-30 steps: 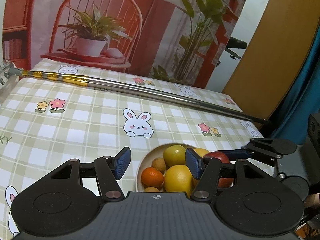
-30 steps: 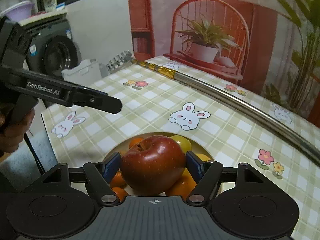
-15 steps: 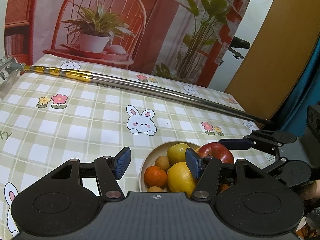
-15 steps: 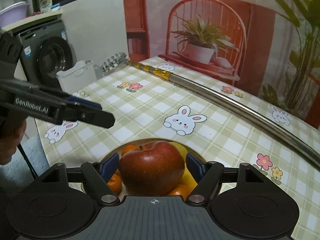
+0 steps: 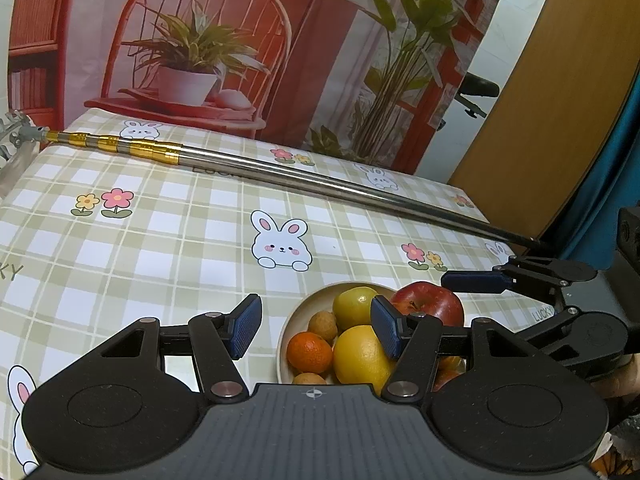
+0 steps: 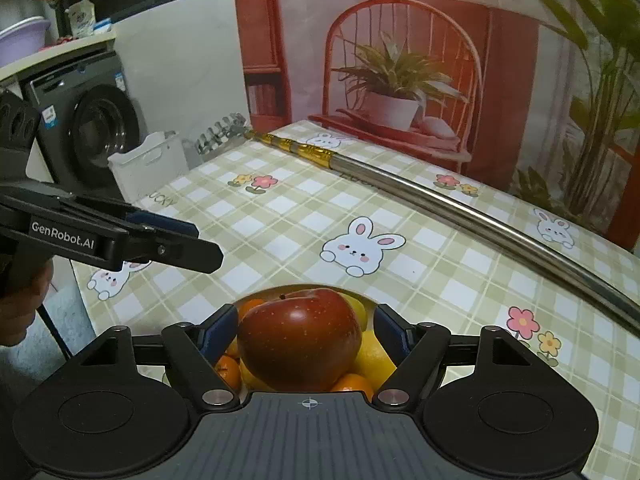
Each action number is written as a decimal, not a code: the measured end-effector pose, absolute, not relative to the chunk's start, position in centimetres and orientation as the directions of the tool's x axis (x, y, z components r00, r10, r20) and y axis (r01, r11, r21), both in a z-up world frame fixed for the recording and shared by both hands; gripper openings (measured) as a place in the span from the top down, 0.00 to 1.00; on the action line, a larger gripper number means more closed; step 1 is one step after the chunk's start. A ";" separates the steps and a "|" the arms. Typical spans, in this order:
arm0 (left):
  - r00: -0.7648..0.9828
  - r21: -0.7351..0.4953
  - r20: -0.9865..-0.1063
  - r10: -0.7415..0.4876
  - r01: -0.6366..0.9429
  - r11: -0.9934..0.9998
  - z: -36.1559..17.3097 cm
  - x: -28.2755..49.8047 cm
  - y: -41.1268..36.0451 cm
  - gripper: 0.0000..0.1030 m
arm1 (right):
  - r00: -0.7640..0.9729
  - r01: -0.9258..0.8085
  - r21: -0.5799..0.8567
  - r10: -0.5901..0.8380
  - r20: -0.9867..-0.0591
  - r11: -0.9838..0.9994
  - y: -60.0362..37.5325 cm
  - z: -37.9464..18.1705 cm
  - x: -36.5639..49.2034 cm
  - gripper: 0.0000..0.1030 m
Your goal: Organize fruits
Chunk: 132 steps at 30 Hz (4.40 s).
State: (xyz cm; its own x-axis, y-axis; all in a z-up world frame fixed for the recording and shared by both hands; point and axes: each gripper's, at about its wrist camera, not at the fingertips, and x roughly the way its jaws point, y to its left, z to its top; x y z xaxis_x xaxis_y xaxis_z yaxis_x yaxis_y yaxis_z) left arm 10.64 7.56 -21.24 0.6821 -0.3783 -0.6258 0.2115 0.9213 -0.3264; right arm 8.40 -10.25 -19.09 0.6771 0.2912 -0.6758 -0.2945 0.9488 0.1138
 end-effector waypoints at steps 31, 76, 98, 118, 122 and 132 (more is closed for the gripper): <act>0.684 -0.326 -0.621 -0.384 0.220 0.919 -21.0 10.6 7.3 0.38 | 0.695 -0.252 0.153 0.289 -0.659 0.956 -10.8 -19.1 7.9 0.46; 0.862 -0.112 -0.393 -0.322 0.302 0.947 -5.1 4.4 3.9 0.00 | 0.916 0.137 0.193 -0.050 -0.398 0.971 -16.5 -6.3 -0.5 0.00; 0.917 -0.020 -0.297 -0.268 0.274 0.961 -1.7 1.0 2.0 0.00 | 0.952 0.178 0.146 -0.133 -0.275 0.973 -16.0 -1.8 -4.7 0.00; 0.930 0.045 -0.311 -0.194 0.218 0.975 -1.7 0.4 1.5 0.00 | 0.952 0.177 0.147 -0.132 -0.275 0.973 -16.2 -1.6 -4.9 0.00; 0.927 0.035 -0.317 -0.199 0.221 0.975 -1.7 0.3 1.6 0.00 | 0.952 0.177 0.147 -0.131 -0.275 0.973 -16.1 -1.6 -4.9 0.00; 0.926 0.031 -0.317 -0.206 0.227 0.973 -1.7 0.4 1.7 0.00 | 0.952 0.177 0.148 -0.132 -0.276 0.973 -16.2 -1.6 -4.9 0.00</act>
